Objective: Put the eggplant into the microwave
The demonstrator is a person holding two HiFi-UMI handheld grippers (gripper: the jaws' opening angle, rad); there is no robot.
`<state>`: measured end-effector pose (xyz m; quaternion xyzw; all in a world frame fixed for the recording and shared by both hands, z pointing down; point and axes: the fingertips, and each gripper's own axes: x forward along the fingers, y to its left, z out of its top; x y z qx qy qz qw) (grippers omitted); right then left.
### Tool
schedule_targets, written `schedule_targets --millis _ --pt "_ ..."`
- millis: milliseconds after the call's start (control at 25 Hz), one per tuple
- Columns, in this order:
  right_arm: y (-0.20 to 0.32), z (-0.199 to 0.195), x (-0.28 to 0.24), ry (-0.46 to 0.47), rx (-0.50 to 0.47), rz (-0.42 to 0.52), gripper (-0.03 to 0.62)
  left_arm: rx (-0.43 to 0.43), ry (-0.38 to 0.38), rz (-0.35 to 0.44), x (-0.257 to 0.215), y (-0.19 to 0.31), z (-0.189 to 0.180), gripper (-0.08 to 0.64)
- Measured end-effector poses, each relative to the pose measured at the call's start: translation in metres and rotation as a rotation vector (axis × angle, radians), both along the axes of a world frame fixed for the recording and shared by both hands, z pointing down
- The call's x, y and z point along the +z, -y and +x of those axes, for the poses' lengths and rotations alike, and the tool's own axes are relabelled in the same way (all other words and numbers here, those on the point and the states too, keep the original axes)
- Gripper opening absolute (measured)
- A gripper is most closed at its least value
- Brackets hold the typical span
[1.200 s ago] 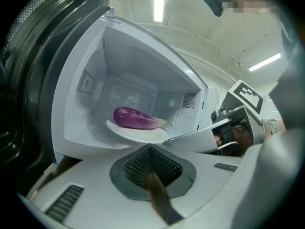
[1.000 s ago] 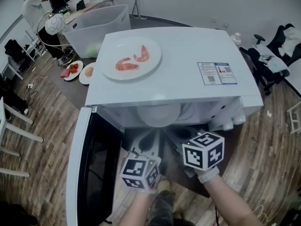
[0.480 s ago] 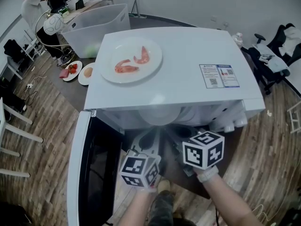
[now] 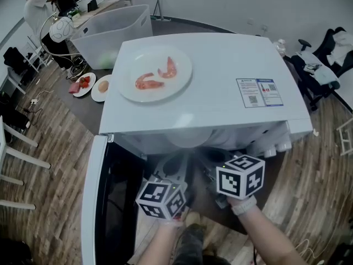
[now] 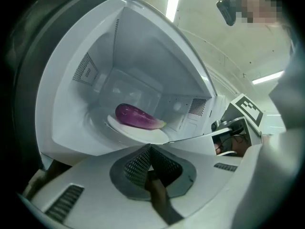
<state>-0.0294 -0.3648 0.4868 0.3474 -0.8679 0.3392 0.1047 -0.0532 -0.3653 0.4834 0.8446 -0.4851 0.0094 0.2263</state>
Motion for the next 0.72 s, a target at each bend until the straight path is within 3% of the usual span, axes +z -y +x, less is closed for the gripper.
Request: schedule_targets --millis 240,720 --pt "0.0004 0.0006 -0.0029 0.014 0.018 -0.008 0.006 0.021 0.025 -0.005 -0.0020 -0.0011 0.0025 0.000" --pt "0.0048 0.0036 -0.0049 0.038 0.066 -0.018 0.006 0.069 0.004 -0.018 -0.0046 0.0024 0.0077 0.000"
